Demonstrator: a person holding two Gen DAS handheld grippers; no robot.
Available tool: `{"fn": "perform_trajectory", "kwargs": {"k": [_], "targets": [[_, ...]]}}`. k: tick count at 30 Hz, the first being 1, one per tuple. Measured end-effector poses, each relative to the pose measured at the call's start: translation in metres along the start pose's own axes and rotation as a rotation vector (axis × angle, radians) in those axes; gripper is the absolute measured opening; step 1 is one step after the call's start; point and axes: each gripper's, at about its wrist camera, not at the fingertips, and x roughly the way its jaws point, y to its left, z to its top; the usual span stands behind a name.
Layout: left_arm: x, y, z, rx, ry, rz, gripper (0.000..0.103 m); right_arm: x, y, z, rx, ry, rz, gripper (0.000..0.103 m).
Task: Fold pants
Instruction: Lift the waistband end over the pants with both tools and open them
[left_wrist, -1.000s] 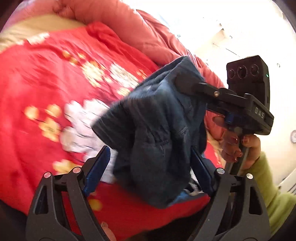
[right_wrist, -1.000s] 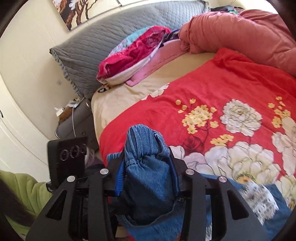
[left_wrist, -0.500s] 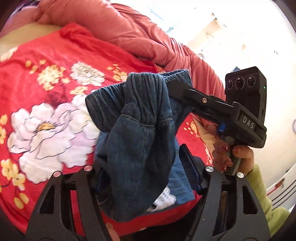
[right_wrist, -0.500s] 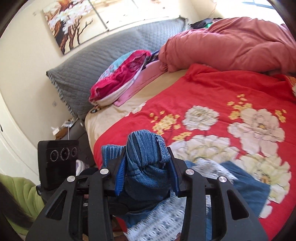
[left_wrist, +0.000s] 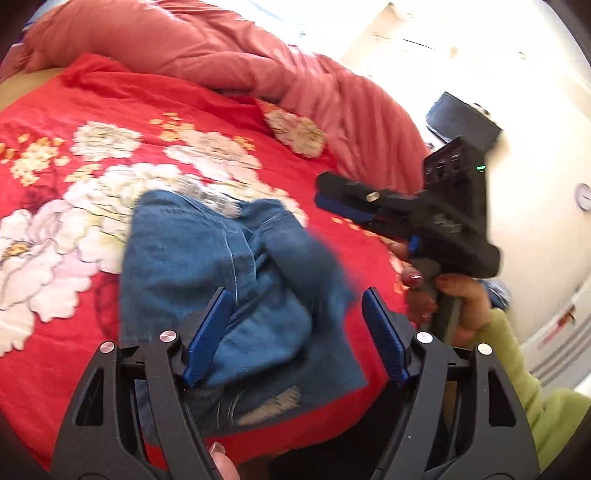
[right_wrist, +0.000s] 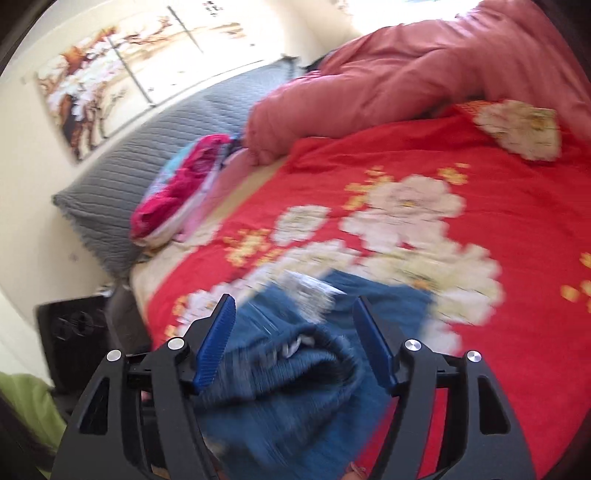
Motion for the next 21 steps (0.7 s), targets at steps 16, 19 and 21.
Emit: {"fn": "perform_trajectory", "kwargs": {"k": [16,19,21], "targets": [[0.015,-0.004,-0.027,0.075,0.106,0.056,0.067,0.023,0.007,-0.057,-0.047,0.167,-0.203,0.069],[0.012,-0.006,-0.028,0.083,0.109,0.047,0.067,0.022,0.003,-0.062,-0.021,0.155,-0.206,0.069],[0.006,-0.007,-0.029,0.085,0.111,0.043,0.067,0.02,0.003,-0.063,-0.013,0.147,-0.215,0.069]]}}
